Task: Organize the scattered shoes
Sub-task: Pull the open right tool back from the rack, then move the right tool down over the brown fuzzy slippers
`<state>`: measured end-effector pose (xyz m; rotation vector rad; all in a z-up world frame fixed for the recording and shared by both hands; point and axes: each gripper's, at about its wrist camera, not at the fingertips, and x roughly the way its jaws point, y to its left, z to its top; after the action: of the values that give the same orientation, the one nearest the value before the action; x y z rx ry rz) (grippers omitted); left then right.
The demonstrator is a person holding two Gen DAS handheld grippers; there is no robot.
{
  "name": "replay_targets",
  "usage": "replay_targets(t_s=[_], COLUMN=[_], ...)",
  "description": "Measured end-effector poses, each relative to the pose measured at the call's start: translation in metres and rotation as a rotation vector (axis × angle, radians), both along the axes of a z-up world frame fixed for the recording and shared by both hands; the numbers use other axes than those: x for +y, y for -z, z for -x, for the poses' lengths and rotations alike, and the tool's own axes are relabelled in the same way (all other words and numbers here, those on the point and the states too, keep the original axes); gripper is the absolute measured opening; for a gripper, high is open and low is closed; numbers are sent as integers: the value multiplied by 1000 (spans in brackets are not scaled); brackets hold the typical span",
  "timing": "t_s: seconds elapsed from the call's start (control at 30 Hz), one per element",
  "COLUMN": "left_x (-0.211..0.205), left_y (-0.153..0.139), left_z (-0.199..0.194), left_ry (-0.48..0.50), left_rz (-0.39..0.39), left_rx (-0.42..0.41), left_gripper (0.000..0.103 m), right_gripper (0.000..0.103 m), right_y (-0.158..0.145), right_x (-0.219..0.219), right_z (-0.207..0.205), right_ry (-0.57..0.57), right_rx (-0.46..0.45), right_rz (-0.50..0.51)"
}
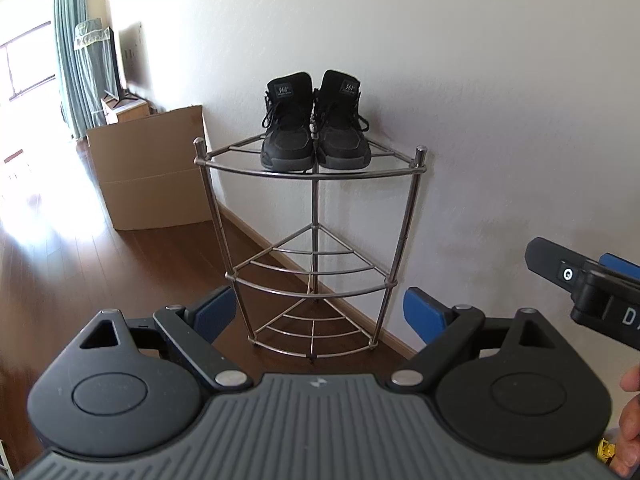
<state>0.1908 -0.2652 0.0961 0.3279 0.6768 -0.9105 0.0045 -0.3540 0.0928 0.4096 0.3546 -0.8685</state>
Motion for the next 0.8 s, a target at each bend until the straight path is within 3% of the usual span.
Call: replay_targets(t_s=[0.17, 0.27, 0.33, 0.4, 0.47, 0.53, 0.63, 0.8], left_x=[29, 73, 99, 126, 151, 176, 191, 183], left_y=[20, 58, 84, 114, 145, 178, 214, 261], left_z=[-20, -38, -44, -49, -51, -48, -32, -9], left_ry=[-59, -161, -227, -306, -384, -474, -551, -617], left_rz=[37, 37, 3, -59, -126, -188, -226, -273], left_rx=[-4, -23, -23, 2, 58, 143, 221, 299], left_gripper=[98, 98, 98, 98, 98, 98, 98, 98], right_gripper=[101, 101, 101, 101, 101, 101, 101, 96], right_y=[14, 30, 55, 88, 119, 160, 208, 285], right_x=[2, 0, -10, -24, -32, -38, -42, -47], right_z=[-1, -2, -5, -12, -17, -27, -34, -39], right_ry=[-89, -144, -193, -241, -273, -326, -373, -429], right_rx=[-12, -31, -21, 8, 51, 152, 276, 449], right_rz=[38, 49, -22, -177, -299, -433, -544, -675])
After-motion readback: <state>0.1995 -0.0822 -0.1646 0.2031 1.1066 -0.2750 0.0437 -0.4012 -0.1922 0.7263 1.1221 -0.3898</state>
